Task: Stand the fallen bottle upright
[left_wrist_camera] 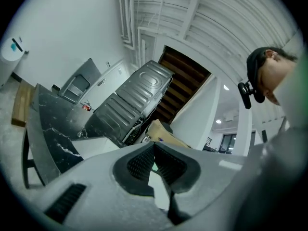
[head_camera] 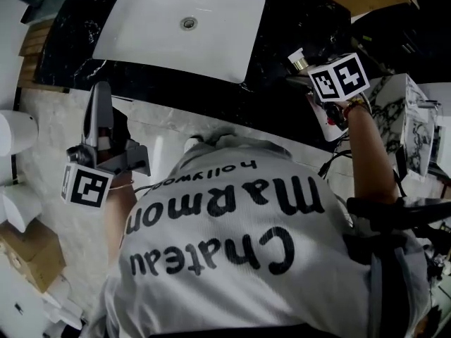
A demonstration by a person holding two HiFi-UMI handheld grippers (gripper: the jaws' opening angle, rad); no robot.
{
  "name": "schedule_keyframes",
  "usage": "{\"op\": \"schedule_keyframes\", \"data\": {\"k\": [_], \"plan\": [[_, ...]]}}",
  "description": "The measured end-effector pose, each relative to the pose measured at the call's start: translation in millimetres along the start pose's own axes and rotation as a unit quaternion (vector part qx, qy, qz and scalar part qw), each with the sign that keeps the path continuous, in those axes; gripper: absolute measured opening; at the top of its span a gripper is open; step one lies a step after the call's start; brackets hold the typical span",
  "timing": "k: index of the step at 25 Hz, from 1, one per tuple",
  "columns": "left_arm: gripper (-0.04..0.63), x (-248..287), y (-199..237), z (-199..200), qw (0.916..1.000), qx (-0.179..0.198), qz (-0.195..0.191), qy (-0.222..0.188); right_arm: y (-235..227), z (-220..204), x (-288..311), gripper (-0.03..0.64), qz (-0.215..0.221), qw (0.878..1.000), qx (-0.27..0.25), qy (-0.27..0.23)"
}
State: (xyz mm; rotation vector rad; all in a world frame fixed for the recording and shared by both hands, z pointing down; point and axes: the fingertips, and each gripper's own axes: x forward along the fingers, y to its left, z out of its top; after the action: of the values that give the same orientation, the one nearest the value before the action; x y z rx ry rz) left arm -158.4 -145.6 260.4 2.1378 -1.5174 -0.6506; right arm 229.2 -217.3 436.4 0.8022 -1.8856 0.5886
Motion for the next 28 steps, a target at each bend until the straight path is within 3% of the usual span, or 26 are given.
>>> {"op": "schedule_keyframes", "data": {"k": [3,9,13,17,22,28], "plan": [[0.014,3,13,19,0.9999,0.005,-0.01,0.006,-2,-16,-6,0.336,-0.003,0.999,0.01,0.052],[0.014,8,47,36,0.9996,-0.017,-0.013,0.02,0,-11,-4,0.334,-0.01,0.996,0.008,0.091],[0.014,16,61,38,0.9989,-0.032,-0.025,0.022,1,-10,-7,0.334,-0.04,0.991,0.001,0.126],[0.014,23,75,38,0.9981,-0.047,-0.031,0.025,-3,-1,-22,0.307,-0.071,0.992,-0.005,0.104],[0.014,27,85,39,0.9969,-0.065,-0.034,0.029,1,-9,-16,0.307,-0.015,0.989,0.031,0.144],[0.014,29,87,50,0.9977,-0.056,-0.032,0.021,6,-27,-11,0.321,0.004,0.981,0.001,0.195]]}}
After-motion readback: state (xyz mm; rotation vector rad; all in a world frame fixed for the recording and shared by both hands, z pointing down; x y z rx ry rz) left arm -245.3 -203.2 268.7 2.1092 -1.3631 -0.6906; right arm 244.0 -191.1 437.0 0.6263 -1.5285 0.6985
